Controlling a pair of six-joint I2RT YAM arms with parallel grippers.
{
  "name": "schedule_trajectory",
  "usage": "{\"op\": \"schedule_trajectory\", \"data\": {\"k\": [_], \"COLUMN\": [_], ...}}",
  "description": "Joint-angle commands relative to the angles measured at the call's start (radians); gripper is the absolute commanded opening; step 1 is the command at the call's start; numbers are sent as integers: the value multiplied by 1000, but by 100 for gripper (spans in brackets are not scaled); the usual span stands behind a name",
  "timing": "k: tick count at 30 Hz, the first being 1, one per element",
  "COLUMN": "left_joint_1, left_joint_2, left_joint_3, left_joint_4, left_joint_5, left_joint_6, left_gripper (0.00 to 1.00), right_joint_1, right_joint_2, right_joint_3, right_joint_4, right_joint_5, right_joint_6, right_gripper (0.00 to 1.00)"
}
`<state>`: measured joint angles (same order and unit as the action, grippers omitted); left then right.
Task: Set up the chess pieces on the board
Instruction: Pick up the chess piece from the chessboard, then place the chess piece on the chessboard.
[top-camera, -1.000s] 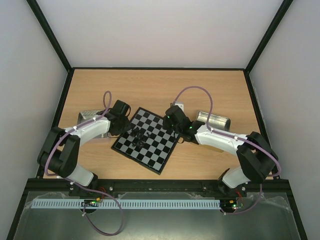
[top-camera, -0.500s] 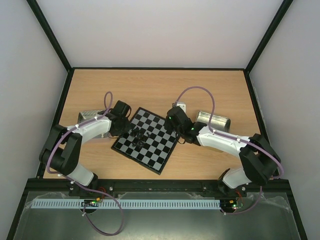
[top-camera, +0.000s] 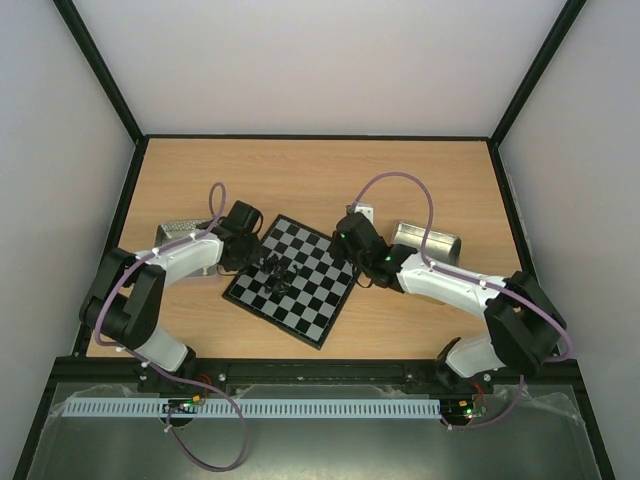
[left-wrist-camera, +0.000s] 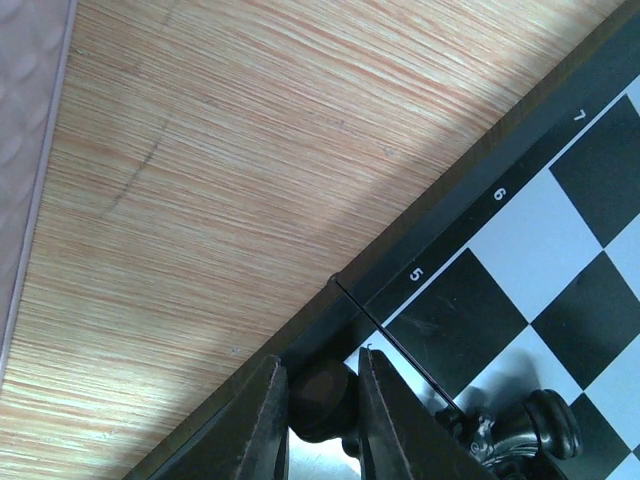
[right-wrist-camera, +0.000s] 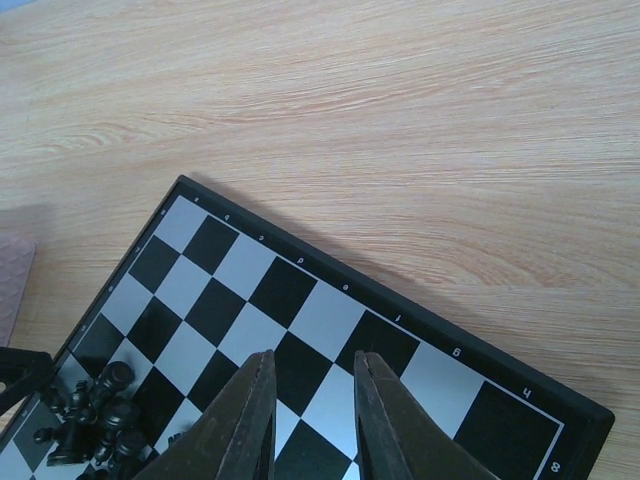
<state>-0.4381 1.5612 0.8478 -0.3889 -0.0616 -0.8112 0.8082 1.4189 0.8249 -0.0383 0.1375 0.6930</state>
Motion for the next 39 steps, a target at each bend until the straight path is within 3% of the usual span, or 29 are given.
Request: {"op": "schedule_trajectory", "data": {"k": [1, 6, 11, 17, 22, 30, 39], "left_joint_1": [-2, 0, 16, 49, 58, 56, 56], "left_joint_2": [-37, -165, -282, -342, -367, -350, -335], "left_joint_3": [-18, -45, -80, -107, -120, -190, -222], "left_joint_4": [-4, 41, 132, 295, 379, 547, 596], "left_joint_5": [-24, 8, 147, 392, 479, 581, 598], "left_joint_6": [-4, -52, -148, -303, -381, -490, -518], "left_gripper": [17, 16, 17, 16, 17, 17, 16], "right_joint_1": [-3, -2, -2, -3, -3, -3, -2], "right_joint_2": [-37, -62, -52, -13, 8, 82, 125], "right_joint_3": [-10, -49, -65, -63, -67, -31, 10], "right_joint_4": [39, 170, 332, 473, 526, 520, 511], "right_joint_5": [-11, -166, -338, -492, -529, -592, -591], "right_joint_6": [-1, -6, 46, 110, 131, 155, 151], "right_gripper": [22, 22, 26, 43, 50, 43, 29]}}
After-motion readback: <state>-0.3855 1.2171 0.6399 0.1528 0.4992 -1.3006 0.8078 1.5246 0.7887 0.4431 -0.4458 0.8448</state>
